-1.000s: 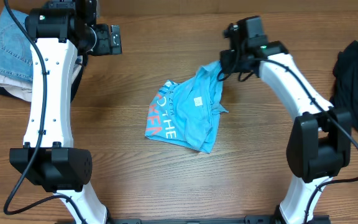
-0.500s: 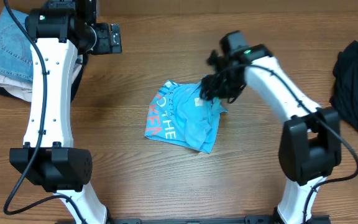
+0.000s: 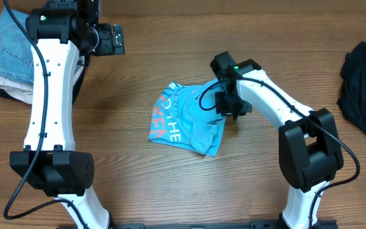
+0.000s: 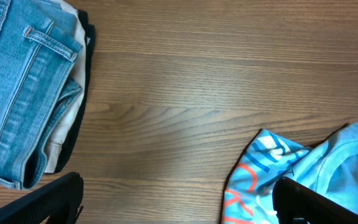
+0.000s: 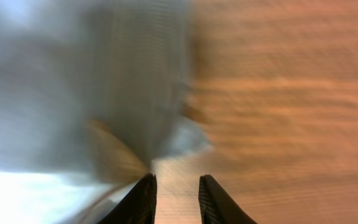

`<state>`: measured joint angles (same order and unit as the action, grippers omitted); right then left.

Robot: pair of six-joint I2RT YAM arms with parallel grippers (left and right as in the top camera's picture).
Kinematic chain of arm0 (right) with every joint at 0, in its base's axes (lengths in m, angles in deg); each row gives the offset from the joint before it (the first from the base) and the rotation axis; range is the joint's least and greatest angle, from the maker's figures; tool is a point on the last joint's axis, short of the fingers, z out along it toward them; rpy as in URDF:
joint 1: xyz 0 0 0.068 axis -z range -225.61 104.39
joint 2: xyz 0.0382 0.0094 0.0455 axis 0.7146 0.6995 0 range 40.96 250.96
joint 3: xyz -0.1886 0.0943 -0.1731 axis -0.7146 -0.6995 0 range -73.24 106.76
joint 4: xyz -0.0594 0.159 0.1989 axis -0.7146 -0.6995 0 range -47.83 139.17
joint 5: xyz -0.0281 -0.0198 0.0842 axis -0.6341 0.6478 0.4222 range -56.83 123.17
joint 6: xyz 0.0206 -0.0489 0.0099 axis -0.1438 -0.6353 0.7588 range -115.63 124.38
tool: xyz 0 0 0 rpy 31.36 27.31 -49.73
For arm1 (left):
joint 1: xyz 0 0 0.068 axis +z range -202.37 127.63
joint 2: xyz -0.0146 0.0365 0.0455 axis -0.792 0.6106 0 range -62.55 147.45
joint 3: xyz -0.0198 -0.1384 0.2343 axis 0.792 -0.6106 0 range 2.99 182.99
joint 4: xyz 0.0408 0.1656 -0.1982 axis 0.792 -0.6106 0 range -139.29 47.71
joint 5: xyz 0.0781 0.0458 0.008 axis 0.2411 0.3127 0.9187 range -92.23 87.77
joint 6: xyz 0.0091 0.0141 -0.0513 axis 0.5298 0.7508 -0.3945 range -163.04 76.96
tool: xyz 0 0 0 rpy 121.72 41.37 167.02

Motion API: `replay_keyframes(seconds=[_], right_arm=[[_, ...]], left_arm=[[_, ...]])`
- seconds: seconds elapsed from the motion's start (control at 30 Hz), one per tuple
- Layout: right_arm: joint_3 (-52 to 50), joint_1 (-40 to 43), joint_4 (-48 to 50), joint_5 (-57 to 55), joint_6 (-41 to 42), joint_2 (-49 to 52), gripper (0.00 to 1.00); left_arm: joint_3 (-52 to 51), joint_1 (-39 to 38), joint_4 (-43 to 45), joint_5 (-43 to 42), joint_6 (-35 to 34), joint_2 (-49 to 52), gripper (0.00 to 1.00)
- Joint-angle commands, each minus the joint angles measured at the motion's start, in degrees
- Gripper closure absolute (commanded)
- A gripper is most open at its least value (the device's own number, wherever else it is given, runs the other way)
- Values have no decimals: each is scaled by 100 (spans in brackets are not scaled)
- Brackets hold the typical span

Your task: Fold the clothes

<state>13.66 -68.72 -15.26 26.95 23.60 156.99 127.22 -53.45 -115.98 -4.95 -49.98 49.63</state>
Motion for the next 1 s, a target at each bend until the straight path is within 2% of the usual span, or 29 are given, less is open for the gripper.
replay_keyframes(seconds=[0.0, 0.2, 0.27, 0.37, 0.4, 0.43, 0.63, 0.83, 0.97], right_arm=[[393, 127, -369, 24, 160, -149, 73], [221, 520, -267, 1497, 35, -146, 73], [221, 748, -210, 2140, 33, -146, 63], [203, 901, -201, 2640, -17, -146, 36], [168, 901, -188, 2732, -17, -146, 29], [122, 901, -168, 2774, -17, -146, 27], [-120, 706, 409, 2732, -13, -278, 33], [323, 645, 656, 2758, -17, -750, 39], [317, 142, 824, 2885, 37, -605, 41]], left_arm=[[0, 37, 22, 39, 96, 66, 0], [0, 37, 7, 39, 98, 66, 0], [0, 37, -44, 39, 118, 66, 0], [0, 37, -94, 37, 118, 66, 0], [0, 37, -107, 39, 118, 66, 0], [0, 37, -114, 37, 118, 66, 0], [-2, 31, -101, 33, 116, 120, 0], [-2, 33, -50, 35, 116, 262, 0], [-2, 33, 15, 26, 116, 262, 0]])
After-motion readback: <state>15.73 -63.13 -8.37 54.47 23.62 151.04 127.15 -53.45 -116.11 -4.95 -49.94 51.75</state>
